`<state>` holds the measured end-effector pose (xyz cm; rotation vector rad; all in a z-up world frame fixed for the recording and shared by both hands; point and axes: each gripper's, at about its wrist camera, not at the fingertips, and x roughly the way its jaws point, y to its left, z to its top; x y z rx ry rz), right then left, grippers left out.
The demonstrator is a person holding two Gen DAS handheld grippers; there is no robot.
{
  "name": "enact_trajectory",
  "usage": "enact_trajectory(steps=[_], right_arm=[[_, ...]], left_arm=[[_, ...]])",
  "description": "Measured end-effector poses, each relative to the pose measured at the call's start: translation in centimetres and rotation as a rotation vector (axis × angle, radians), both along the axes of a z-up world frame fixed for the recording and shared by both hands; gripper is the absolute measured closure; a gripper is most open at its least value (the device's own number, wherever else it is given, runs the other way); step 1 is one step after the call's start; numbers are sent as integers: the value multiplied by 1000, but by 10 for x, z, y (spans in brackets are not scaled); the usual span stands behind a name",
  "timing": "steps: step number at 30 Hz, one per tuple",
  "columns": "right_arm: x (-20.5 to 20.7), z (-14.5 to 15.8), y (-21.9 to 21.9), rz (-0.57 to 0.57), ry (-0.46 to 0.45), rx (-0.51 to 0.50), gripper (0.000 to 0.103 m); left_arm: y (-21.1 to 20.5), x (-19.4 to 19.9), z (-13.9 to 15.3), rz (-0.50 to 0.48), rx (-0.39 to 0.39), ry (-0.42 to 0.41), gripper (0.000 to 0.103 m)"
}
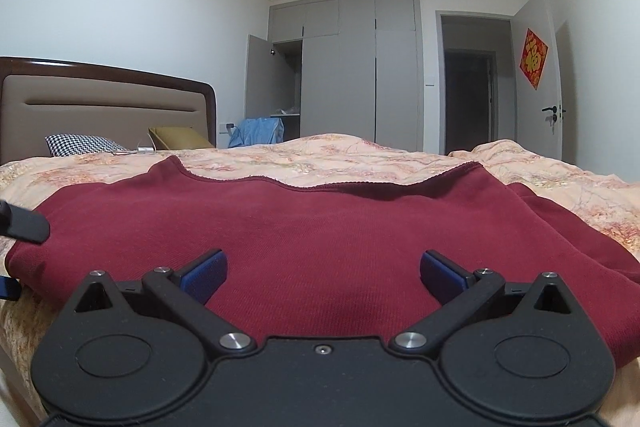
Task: Fold small clothes
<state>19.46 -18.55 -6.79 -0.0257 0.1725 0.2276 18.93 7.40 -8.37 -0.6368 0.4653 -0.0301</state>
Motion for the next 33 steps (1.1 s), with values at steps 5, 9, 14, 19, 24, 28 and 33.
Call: enact_trajectory(steps=[5, 9, 14, 19, 24, 28, 33], right_arm=[[-2, -2, -1, -3, -6, -1, 0], [-3, -3, 0, -6, -11, -4, 0], [-3, -3, 0, -8, -12, -6, 0], [-4, -3, 1, -15, -18, -12, 0], [-5, -4, 2, -20, -20, -15, 0], [-5, -4, 2, -21, -21, -16, 0], [-5, -4, 2, -21, -22, -16, 0]], left_arm=[[5, 6, -10, -69, -167, -67, 0], [8, 22, -14, -48, -188, -106, 0], [6, 46, -17, -3, -154, -169, 0], [-8, 47, -16, -10, -25, -189, 1], [-10, 42, -14, -20, -6, -194, 1], [-1, 39, -16, -17, -52, -200, 1], [-1, 35, -15, 13, -80, -193, 4]])
